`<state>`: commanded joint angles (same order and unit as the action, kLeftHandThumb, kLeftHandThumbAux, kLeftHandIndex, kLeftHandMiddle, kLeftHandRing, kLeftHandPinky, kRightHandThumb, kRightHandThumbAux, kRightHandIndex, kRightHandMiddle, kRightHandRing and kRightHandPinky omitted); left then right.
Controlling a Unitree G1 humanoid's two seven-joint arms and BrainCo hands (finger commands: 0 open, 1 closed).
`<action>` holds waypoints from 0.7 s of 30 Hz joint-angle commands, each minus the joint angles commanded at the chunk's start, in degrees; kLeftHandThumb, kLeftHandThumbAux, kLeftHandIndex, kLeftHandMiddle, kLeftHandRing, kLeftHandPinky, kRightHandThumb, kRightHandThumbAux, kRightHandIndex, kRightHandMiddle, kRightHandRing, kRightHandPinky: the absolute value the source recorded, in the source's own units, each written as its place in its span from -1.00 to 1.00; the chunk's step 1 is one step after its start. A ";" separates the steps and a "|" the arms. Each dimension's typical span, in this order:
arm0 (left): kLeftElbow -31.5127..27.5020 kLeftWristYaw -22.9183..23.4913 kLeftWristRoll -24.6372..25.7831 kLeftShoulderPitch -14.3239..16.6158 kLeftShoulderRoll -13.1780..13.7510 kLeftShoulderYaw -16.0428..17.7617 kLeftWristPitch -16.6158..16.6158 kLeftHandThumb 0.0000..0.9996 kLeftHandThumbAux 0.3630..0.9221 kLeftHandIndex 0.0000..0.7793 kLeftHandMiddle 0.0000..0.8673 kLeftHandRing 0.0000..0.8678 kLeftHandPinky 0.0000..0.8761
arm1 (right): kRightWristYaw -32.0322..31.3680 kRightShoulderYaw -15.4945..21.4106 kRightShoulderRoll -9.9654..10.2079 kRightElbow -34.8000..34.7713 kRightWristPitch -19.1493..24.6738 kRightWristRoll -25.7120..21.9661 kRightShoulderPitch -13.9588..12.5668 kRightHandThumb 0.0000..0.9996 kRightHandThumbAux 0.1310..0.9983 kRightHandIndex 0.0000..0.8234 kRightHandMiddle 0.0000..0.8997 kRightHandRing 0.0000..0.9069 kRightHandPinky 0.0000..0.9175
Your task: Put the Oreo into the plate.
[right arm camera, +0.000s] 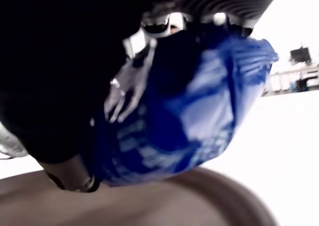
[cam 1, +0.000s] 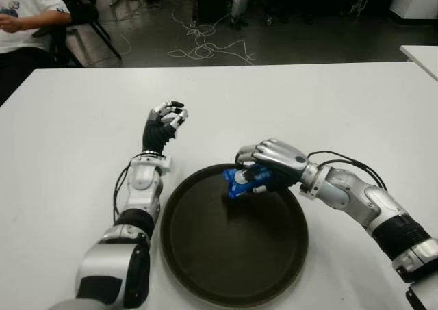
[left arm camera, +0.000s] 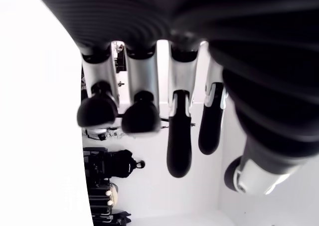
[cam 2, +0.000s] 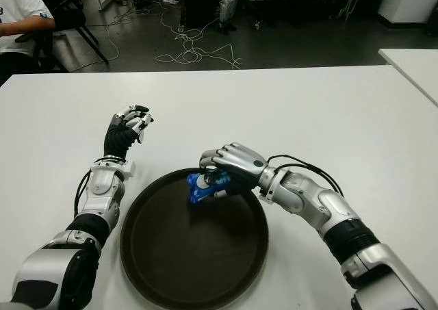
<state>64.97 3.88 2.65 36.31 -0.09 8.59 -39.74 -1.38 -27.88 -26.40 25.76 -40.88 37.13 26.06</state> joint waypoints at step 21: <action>-0.34 1.73 1.17 -0.11 -0.20 0.50 0.32 0.71 0.09 0.03 0.20 0.88 0.81 | -3.51 2.76 3.84 6.69 -13.42 -12.67 -0.36 0.38 0.40 0.03 0.34 0.34 0.29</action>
<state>64.63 5.62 3.81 36.19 -0.28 9.09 -39.43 -4.89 -25.12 -22.56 32.45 -54.31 24.46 25.70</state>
